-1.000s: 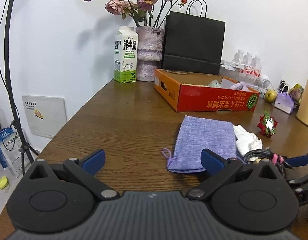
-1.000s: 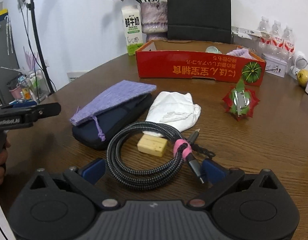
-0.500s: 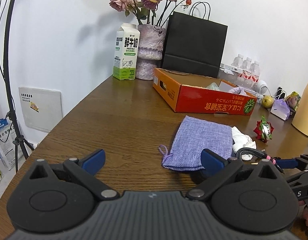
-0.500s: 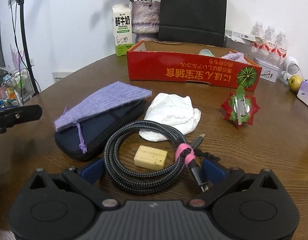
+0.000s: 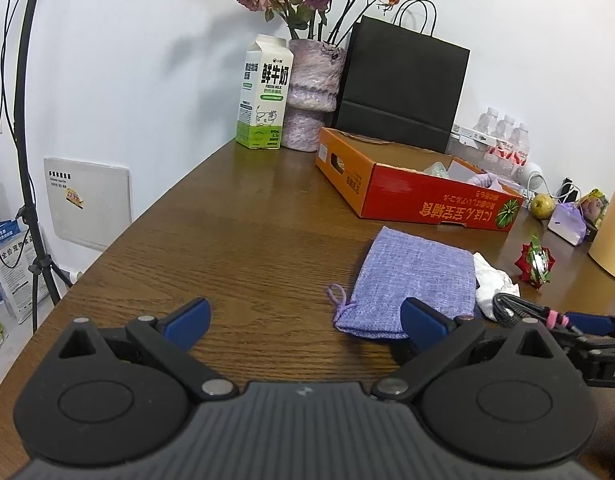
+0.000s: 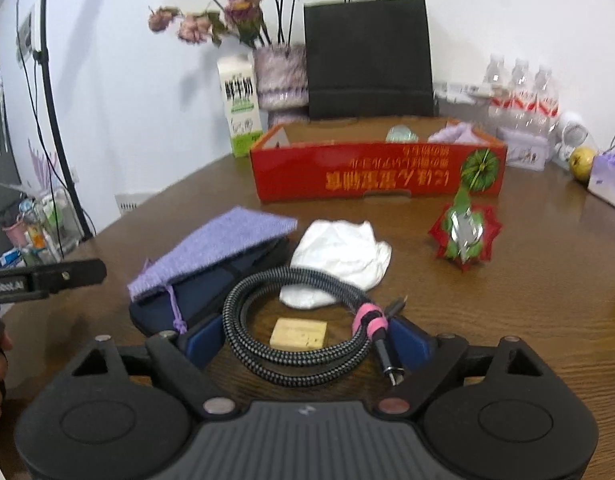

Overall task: Organize objects
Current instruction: 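Grasp the purple drawstring pouch with the left gripper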

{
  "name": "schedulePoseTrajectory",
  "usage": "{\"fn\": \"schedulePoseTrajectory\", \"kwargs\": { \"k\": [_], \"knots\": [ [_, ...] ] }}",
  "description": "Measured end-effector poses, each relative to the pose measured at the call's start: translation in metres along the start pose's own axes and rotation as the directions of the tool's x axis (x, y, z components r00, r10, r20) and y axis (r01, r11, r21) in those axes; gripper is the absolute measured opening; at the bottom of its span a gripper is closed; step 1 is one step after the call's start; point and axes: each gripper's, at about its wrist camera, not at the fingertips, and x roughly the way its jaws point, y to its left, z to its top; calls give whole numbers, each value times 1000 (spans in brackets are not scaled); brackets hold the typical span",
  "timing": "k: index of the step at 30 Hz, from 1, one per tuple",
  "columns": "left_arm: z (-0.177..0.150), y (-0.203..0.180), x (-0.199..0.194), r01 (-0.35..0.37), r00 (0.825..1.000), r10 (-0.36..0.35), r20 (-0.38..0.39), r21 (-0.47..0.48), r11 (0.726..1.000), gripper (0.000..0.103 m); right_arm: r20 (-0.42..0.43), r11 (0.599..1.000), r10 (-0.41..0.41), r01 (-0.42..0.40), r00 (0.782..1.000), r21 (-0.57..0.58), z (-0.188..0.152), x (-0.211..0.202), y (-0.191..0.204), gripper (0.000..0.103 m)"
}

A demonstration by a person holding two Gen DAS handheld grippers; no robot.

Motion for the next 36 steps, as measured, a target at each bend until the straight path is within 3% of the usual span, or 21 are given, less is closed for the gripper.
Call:
{"fn": "schedulePoseTrajectory", "kwargs": {
  "k": [4,12,16,23,28,36],
  "knots": [
    [0,4,3,-1,1000,1,-20,-20,1000,103,62,998,-43,45,997,-32,0,-10,-6,83],
    [-1,2,-1,-22,1000,22,-2,-16,1000,103,66,996,-88,89,994,-21,1,-14,-39,83],
    [-1,-7,-2,-27,1000,27,-7,1,1000,103,50,995,-84,87,995,-49,1,-13,-50,83],
    [25,-30,-3,28,1000,-27,-14,33,999,103,-28,995,-50,47,998,-84,1,-3,-61,83],
    [41,-57,21,89,989,-76,-124,105,990,103,-48,996,-42,38,998,-87,1,1,-62,84],
    [45,-82,80,172,949,-107,-298,202,964,103,-109,998,-56,53,992,-28,1,11,-71,90]
  ]
}}
